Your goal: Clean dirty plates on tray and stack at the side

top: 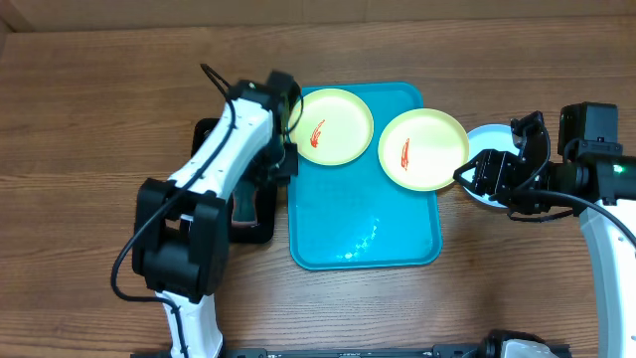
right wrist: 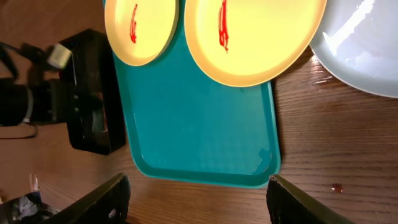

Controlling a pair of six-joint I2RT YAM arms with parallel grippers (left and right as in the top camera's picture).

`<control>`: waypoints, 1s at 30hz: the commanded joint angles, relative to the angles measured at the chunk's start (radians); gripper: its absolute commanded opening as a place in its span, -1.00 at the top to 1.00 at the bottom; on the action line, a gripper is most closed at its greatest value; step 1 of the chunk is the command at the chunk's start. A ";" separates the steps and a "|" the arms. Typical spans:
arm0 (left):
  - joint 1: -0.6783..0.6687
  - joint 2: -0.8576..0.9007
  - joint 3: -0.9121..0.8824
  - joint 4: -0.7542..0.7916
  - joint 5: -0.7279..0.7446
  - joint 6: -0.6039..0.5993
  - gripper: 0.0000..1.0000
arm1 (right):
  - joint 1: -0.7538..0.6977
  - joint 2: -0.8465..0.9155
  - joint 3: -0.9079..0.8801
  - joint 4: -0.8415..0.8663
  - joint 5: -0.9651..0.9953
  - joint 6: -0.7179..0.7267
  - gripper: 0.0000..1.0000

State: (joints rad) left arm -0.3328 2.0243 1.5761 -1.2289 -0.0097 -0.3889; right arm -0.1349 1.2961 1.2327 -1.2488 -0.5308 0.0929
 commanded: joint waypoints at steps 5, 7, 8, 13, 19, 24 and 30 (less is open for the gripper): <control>-0.010 0.009 -0.138 0.124 -0.023 -0.008 0.92 | 0.006 -0.005 0.009 0.004 0.006 -0.012 -0.44; -0.010 0.008 -0.138 0.135 -0.022 -0.008 0.92 | 0.006 -0.005 0.009 0.005 0.006 -0.012 -0.44; -0.010 0.008 -0.137 0.137 -0.022 -0.008 0.91 | 0.006 -0.005 0.009 0.005 0.006 -0.012 -0.43; -0.010 0.008 -0.137 0.138 -0.014 -0.018 0.91 | 0.006 -0.005 0.009 0.006 0.006 -0.012 -0.44; -0.010 0.008 -0.136 0.145 0.050 -0.047 0.92 | 0.006 -0.005 0.009 0.008 0.006 -0.012 -0.43; -0.010 0.008 -0.136 0.150 0.102 -0.064 0.91 | 0.006 -0.005 0.009 0.013 0.006 -0.012 -0.44; -0.010 0.008 -0.136 0.150 0.108 -0.093 0.92 | 0.006 -0.005 0.009 0.012 0.006 -0.012 -0.43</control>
State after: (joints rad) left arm -0.3405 2.0251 1.4479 -1.0828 0.0410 -0.4332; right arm -0.1349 1.2961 1.2327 -1.2419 -0.5236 0.0929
